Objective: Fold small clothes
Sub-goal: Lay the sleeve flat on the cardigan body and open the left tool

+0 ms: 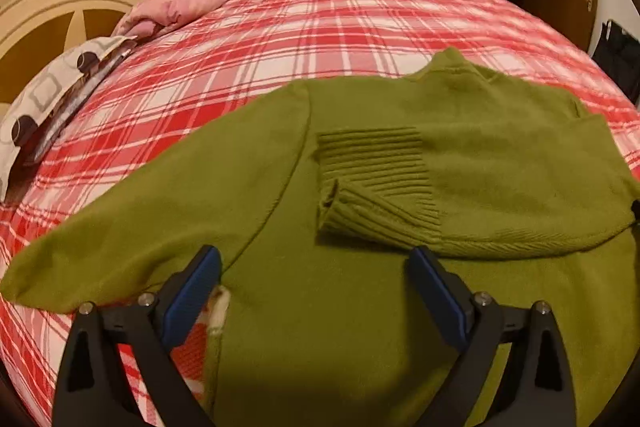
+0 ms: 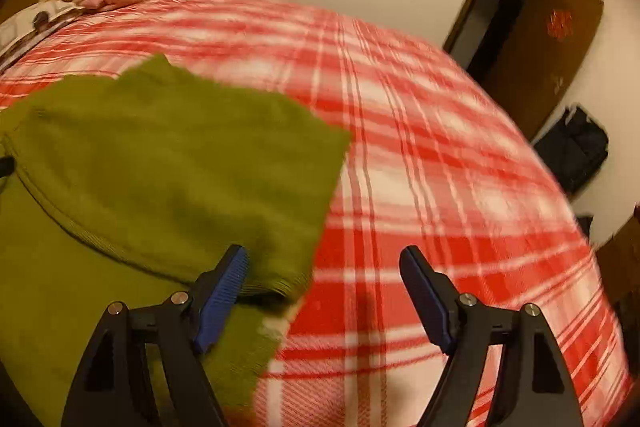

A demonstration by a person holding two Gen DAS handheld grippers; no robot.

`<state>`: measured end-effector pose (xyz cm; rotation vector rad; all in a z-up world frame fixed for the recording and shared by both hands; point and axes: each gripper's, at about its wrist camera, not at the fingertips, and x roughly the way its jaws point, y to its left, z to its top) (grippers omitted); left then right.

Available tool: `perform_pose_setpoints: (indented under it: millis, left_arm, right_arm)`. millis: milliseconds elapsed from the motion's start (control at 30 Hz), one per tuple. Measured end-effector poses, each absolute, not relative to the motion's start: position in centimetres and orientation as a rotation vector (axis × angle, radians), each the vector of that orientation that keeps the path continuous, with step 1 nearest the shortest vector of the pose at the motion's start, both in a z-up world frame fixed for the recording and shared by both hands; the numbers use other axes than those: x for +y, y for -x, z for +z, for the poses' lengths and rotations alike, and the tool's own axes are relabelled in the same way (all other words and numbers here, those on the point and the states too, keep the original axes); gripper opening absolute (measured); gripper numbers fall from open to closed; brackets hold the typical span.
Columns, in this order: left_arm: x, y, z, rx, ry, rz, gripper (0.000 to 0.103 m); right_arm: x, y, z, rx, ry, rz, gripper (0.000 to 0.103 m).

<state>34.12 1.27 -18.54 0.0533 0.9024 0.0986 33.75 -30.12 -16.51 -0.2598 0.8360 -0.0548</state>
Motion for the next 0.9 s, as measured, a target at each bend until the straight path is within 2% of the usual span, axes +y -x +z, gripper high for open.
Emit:
perform_pose_setpoints:
  millis: [133, 200, 333, 400, 533, 633, 900]
  left_arm:
    - [2.1, -33.5, -16.5, 0.798, 0.016, 0.118, 0.097]
    - [2.1, -34.1, -15.5, 0.746, 0.028, 0.123, 0.102]
    - [1.4, -36.5, -17.3, 0.828, -0.055, 0.168, 0.103]
    - [1.2, -36.7, -18.8, 0.903, -0.101, 0.173, 0.103]
    - [2.4, -35.3, -19.2, 0.936, -0.077, 0.159, 0.103]
    - [3.6, -34.9, -19.3, 0.934, -0.009, 0.134, 0.103]
    - [5.3, -29.9, -17.9, 0.874, 0.095, 0.118, 0.103]
  right_arm:
    - [-29.9, -32.6, -15.0, 0.815, 0.252, -0.087, 0.079]
    - [-28.8, -32.1, -13.6, 0.771, 0.267, -0.068, 0.079]
    - [-26.6, -32.7, -12.2, 0.713, 0.279, 0.014, 0.079]
    - [-25.7, -33.4, -12.8, 0.726, 0.313, 0.019, 0.079]
    - [-25.8, -33.9, -15.4, 0.806, 0.31, 0.025, 0.079]
    - [-26.5, -33.7, -16.9, 0.834, 0.29, 0.025, 0.079]
    - [-29.2, -29.7, -14.7, 0.82, 0.221, 0.001, 0.079]
